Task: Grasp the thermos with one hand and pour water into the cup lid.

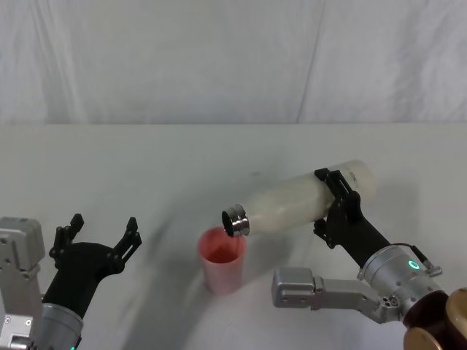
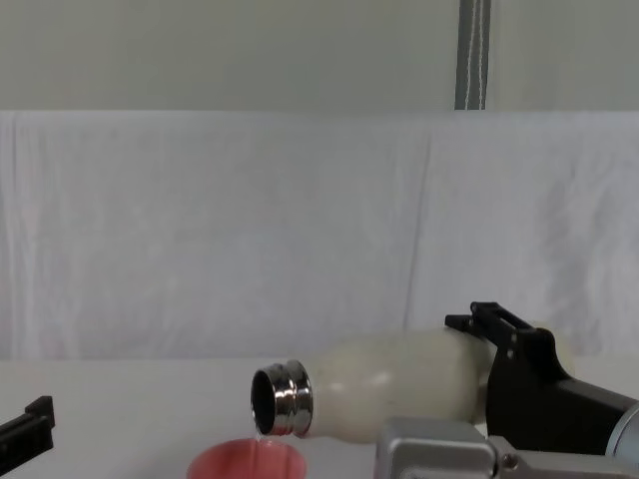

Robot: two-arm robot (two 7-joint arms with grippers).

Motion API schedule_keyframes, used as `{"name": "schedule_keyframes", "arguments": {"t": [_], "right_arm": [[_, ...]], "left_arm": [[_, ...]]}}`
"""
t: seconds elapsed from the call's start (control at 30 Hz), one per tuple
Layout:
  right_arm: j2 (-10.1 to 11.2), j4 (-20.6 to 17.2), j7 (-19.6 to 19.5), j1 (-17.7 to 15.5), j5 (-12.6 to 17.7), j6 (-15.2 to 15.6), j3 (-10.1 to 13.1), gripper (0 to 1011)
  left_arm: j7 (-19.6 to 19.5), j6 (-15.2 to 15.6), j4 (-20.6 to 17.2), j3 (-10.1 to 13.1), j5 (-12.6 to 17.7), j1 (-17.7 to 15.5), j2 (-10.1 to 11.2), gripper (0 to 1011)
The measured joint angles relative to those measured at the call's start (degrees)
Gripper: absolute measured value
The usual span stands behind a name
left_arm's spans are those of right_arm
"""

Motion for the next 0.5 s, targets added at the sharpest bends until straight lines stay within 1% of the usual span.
{"name": "schedule_keyframes", "arguments": {"t": [0.5], "right_arm": [[-0.17,0.11,1.06,-0.64,1.79,-0.49,0.22,950]], "left_arm": [[0.00,0.00,0.00,0.00,0.00,0.00,0.00,1001]]}}
